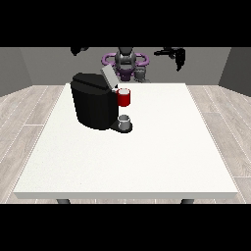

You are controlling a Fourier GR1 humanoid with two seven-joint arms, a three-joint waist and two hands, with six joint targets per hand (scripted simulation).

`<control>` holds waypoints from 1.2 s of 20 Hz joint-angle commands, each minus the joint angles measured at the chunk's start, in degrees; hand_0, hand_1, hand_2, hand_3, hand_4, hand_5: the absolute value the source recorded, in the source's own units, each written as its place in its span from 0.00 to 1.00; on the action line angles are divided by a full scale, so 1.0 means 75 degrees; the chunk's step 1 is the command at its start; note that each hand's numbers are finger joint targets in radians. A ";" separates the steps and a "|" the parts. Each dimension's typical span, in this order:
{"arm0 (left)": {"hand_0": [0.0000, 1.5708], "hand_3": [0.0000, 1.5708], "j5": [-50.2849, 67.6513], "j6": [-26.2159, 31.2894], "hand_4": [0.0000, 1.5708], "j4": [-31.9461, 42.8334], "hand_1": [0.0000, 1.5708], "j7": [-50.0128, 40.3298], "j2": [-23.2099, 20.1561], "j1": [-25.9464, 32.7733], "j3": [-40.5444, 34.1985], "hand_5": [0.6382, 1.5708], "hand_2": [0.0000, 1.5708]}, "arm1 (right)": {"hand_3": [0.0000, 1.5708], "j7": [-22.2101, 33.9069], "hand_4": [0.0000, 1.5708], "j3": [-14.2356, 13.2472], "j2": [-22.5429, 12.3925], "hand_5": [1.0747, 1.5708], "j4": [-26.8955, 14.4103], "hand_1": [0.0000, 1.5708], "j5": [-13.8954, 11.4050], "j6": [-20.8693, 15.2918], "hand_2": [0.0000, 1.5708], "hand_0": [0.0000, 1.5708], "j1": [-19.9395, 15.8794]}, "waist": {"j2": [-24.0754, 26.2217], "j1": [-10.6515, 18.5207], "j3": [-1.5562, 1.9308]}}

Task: Insert the coffee pod into the coffee machine and close the lid

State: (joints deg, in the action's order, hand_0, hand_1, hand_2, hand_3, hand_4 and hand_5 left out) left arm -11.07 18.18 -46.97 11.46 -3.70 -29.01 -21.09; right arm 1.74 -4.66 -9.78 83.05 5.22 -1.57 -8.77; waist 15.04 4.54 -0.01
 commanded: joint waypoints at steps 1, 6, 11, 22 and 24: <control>0.00 0.00 0.0057 -0.0090 0.00 -0.0411 0.00 0.0270 0.0293 0.0548 0.0224 1.00 0.00 | 0.00 0.0045 0.00 0.0400 0.0098 1.00 0.0260 0.00 -0.0209 0.0117 0.00 0.00 -0.0344 | -0.0279 0.0188 0.0001; 0.00 0.00 0.0492 -0.0207 0.07 -0.1240 0.00 -0.0146 0.0479 0.0716 0.0741 1.00 0.00 | 0.00 0.0317 0.15 0.0436 -0.0033 1.00 0.0006 0.00 -0.0436 0.0153 0.00 0.00 -0.1088 | -0.0569 0.0451 0.0002; 0.00 0.00 0.0906 -0.0162 0.00 -0.2183 0.00 -0.0651 0.0372 0.1394 0.0653 1.00 0.00 | 0.00 0.0378 0.00 0.0622 -0.0068 1.00 0.0113 0.00 -0.0580 0.0459 0.00 0.00 -0.0968 | -0.0667 0.0330 0.0002; 0.00 0.00 0.1229 -0.0541 0.00 -0.3513 0.00 -0.0858 0.0248 0.1733 0.1139 1.00 0.00 | 0.00 -0.0061 0.00 -0.0006 0.0205 1.00 -0.1191 0.00 -0.0191 0.0503 0.00 0.00 -0.2231 | -0.1920 0.0308 0.0002; 0.00 0.00 0.1372 -0.0314 0.00 -0.4000 0.00 -0.1277 0.0061 0.1720 0.1240 1.00 0.00 | 0.00 -0.0147 0.00 -0.0139 0.0038 1.00 -0.1614 0.00 -0.0164 0.0673 0.00 0.00 -0.2474 | -0.1935 0.0508 0.0003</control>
State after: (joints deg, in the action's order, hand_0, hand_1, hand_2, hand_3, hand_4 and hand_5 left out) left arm -1.70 15.45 -73.09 3.59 -1.93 -17.15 -12.61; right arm 0.92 -4.26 -8.83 74.56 3.47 2.66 -24.05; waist 1.94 7.69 0.01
